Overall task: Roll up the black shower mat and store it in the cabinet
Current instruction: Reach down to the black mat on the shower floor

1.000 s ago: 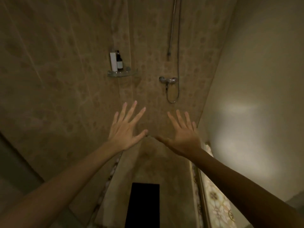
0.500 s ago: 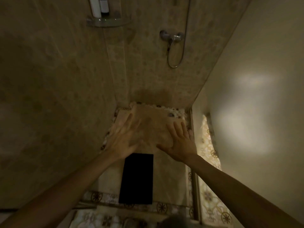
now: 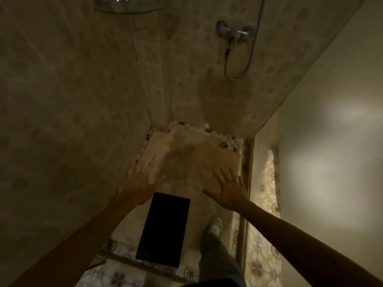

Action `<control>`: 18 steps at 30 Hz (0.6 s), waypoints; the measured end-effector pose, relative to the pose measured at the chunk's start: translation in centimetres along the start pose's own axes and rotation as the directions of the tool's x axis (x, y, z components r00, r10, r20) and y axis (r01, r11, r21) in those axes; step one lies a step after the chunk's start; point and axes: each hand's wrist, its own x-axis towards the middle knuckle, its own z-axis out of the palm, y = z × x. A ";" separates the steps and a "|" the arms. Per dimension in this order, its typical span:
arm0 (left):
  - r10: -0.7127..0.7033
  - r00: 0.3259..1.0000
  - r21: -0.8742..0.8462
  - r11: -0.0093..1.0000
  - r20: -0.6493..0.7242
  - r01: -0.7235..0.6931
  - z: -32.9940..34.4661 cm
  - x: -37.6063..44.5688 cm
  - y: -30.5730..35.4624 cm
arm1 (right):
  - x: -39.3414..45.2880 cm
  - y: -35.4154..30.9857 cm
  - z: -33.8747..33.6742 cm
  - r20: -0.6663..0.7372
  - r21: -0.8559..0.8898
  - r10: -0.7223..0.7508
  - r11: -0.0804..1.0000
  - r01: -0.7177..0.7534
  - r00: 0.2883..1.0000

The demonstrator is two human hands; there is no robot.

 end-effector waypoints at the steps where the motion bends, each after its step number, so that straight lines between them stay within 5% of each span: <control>1: -0.028 1.000 0.017 0.999 0.008 0.028 0.7 1.1 0.7 | 1.5 1.3 -0.7 -0.004 0.005 -0.009 1.000 0.009 1.000; 10: -0.220 0.970 0.080 0.974 0.101 0.212 4.7 9.0 7.8 | 12.0 9.8 -7.4 0.039 -0.106 -0.113 0.987 0.116 0.993; 18: -0.351 0.933 0.076 0.935 0.075 0.346 7.3 14.5 8.6 | 20.5 9.4 -10.3 0.051 -0.296 -0.325 0.898 0.325 0.944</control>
